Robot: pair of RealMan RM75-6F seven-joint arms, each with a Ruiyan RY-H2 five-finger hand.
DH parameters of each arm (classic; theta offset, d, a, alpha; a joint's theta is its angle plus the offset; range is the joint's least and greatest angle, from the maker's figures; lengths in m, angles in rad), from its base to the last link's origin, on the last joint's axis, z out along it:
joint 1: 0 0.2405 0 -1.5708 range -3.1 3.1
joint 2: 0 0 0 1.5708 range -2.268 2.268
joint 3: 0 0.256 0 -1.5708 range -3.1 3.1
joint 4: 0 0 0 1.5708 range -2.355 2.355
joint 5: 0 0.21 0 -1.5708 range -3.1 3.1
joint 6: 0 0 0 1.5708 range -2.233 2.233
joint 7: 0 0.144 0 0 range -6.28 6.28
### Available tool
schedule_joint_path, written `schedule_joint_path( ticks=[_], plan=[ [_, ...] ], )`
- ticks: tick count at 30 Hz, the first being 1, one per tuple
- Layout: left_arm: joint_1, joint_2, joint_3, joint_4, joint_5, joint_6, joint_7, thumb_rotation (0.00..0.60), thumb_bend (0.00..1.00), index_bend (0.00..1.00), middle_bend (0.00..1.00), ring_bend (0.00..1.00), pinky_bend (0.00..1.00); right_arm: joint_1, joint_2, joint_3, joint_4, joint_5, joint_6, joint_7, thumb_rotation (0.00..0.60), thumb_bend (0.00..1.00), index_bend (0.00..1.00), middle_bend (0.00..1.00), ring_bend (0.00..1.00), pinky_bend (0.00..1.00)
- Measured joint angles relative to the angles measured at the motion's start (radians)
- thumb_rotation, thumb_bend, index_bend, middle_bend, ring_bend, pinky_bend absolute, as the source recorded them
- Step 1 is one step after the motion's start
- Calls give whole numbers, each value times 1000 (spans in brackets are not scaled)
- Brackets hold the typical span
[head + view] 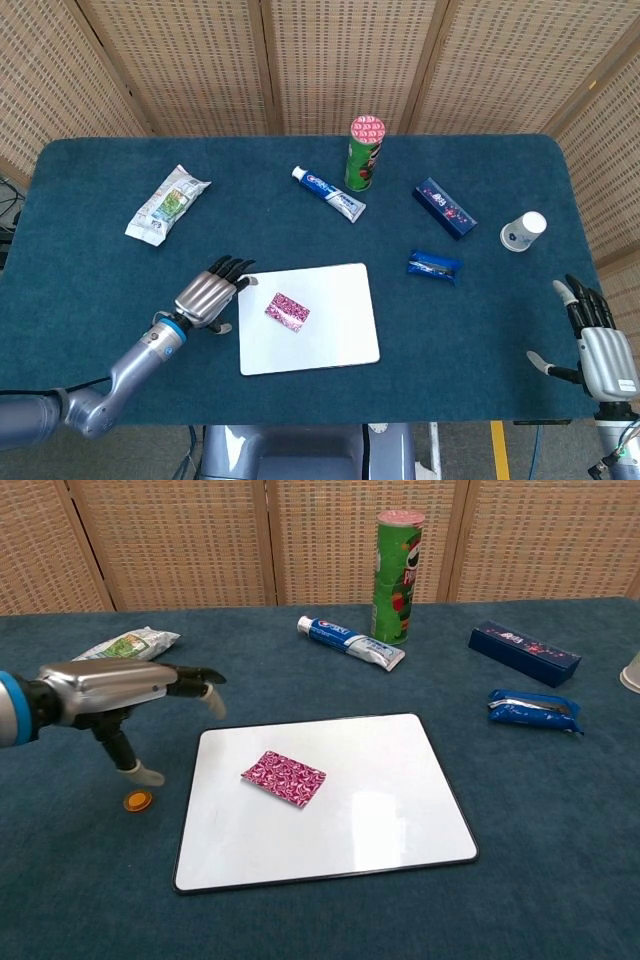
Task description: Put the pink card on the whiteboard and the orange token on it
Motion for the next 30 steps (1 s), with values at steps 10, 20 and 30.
schedule_joint_path(
  ticks=[10,20,30],
  plan=[
    [97,-2,90,116,178,69,-137,600,307,379,0,0,0,-1,0,0,-2,0,2,-1,600,53,0,0,0,0],
    [129,-43,100,185,228,98,-158,600,310,380,0,0,0,0,2,0,-2,0,-1,7,600,52,0,0,0,0],
    [138,-66,89,212,234,90,-159,600,310,379,0,0,0,0,3,-1,-3,1,-2,11,600,52,0,0,0,0]
  ],
)
